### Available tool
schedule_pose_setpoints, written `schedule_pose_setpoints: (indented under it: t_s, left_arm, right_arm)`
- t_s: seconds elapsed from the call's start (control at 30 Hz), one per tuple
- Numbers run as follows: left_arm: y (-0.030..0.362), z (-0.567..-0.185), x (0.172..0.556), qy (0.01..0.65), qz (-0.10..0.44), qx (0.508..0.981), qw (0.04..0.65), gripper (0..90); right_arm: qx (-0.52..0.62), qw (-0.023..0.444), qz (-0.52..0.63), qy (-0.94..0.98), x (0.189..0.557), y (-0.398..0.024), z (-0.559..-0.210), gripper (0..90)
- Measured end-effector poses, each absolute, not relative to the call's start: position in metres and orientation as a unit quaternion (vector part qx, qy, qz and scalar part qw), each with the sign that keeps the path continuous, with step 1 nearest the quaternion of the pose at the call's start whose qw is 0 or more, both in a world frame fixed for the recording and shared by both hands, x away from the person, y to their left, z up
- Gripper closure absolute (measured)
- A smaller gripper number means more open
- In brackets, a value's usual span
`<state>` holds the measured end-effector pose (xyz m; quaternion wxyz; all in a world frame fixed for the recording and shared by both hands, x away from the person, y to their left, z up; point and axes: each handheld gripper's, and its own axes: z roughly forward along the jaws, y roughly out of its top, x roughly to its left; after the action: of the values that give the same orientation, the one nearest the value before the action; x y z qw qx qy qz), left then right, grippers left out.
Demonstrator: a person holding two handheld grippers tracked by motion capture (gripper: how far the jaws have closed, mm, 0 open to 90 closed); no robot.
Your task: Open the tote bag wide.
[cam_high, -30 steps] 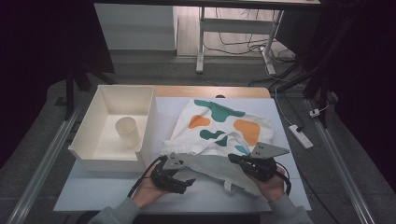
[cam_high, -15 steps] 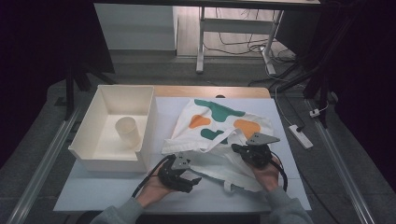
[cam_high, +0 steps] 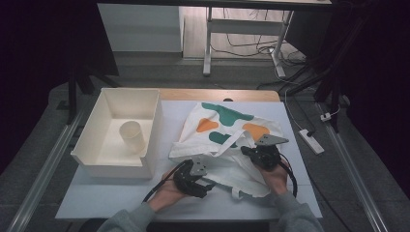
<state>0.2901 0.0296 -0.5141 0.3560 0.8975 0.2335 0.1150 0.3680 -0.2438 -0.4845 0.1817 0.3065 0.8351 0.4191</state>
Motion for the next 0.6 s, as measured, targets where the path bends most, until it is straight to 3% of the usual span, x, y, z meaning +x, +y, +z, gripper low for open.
schedule_pose_setpoints:
  t_s: [0.6]
  left_arm:
    - [0.017, -0.527, 0.3, 0.222, 0.117, 0.917, 0.311, 33.7]
  right_arm:
    - [0.309, 0.177, 0.424, 0.833, 0.369, -0.245, -0.485, 89.2]
